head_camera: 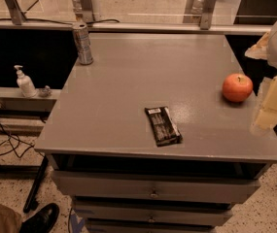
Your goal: Pick rxbar chocolate
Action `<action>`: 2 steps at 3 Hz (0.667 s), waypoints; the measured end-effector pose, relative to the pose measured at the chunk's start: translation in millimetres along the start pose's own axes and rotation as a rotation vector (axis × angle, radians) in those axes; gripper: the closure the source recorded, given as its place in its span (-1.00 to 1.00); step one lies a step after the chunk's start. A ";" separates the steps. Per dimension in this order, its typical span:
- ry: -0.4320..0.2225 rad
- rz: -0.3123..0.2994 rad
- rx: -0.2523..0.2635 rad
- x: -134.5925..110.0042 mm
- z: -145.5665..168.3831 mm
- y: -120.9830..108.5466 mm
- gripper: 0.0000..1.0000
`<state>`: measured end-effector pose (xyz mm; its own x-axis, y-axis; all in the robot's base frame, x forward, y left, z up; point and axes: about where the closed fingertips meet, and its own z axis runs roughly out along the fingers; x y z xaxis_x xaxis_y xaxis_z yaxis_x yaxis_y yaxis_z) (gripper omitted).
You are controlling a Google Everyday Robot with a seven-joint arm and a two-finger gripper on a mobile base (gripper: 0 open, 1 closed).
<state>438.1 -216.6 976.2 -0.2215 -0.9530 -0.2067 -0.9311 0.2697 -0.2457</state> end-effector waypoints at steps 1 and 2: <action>-0.016 -0.009 0.014 -1.9 -3.7 -3.7 -1.00; -0.109 0.005 0.023 -17.6 8.5 -12.1 -1.00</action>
Offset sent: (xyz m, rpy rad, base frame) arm 0.0570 0.0490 -0.0034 0.2985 -0.1523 0.0356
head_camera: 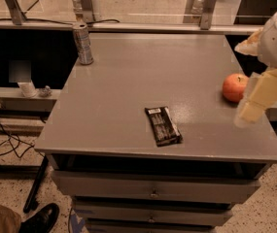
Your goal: Pick rxbar chocolate
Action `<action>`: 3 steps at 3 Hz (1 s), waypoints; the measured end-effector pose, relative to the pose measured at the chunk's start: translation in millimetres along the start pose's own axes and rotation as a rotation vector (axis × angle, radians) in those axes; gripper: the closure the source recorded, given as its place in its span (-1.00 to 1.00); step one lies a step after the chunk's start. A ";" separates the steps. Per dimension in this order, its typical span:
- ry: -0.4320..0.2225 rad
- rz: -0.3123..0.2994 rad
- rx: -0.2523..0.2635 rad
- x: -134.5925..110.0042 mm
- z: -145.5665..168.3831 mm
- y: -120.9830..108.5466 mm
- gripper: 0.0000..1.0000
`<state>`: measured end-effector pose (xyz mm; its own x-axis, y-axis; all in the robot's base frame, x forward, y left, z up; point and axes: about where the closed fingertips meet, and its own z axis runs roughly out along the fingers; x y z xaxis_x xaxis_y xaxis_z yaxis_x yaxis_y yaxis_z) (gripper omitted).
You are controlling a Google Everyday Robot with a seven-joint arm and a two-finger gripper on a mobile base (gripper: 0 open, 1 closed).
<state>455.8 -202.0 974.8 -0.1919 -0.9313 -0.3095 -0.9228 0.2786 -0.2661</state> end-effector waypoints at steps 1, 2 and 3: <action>-0.149 0.013 0.017 -36.2 23.0 -0.1 -1.00; -0.247 0.030 0.010 -67.8 54.4 3.1 -1.00; -0.282 0.063 -0.026 -80.6 92.2 17.8 -1.00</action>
Offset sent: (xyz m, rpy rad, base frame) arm 0.0483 0.1205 -0.0579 0.3590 -0.0807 0.0450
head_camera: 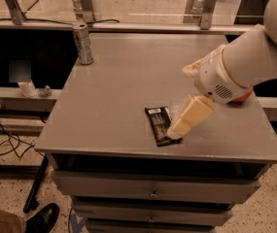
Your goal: Pick rxbar chocolate
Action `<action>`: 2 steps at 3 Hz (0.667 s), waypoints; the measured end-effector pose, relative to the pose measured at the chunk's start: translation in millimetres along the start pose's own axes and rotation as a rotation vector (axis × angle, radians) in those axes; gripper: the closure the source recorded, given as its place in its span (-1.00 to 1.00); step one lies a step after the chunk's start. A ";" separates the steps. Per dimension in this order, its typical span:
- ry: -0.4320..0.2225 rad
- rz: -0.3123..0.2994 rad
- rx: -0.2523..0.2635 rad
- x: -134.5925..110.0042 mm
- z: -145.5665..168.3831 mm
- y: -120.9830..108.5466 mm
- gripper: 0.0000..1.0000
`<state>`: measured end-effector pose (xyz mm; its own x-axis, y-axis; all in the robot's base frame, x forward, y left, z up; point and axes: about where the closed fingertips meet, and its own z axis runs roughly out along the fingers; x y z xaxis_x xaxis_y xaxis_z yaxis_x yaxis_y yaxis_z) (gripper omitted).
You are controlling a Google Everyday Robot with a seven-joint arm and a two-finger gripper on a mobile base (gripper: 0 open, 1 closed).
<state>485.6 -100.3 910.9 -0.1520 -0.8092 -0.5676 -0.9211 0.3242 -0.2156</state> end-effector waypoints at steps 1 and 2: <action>0.009 0.035 -0.030 14.0 38.1 9.4 -1.00; 0.031 0.059 -0.031 31.2 63.6 4.6 -1.00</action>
Offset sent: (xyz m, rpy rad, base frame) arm 0.0292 -0.0012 -0.1059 -0.0191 0.0883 -0.0733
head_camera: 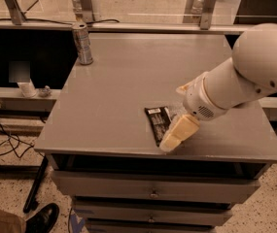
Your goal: Pick rxbar chocolate
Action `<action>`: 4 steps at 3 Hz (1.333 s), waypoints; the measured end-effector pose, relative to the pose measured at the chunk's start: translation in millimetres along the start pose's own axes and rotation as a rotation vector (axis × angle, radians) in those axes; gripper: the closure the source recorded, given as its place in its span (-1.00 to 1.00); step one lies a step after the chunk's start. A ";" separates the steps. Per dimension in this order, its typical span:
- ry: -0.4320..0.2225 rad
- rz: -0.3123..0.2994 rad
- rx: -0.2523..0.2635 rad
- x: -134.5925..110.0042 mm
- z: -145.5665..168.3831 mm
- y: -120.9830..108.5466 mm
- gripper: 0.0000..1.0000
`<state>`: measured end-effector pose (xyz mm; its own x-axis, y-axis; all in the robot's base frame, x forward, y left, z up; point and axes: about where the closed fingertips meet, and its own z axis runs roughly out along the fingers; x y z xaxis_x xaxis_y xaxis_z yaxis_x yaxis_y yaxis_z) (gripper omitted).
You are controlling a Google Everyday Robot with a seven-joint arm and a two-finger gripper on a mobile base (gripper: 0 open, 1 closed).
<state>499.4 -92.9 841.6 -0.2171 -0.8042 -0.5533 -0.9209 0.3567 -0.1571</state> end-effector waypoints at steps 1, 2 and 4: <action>0.016 0.030 0.006 11.5 13.5 -9.6 -1.00; 0.043 0.087 -0.020 13.1 23.0 -15.1 -0.65; 0.076 0.142 -0.043 9.6 24.4 -19.7 0.28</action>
Offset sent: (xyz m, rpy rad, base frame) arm 0.0269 -0.0028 -0.0338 0.0000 0.1678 -0.1259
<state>523.4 -96.1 819.4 -0.3688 -0.7812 -0.5037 -0.8917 0.4503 -0.0456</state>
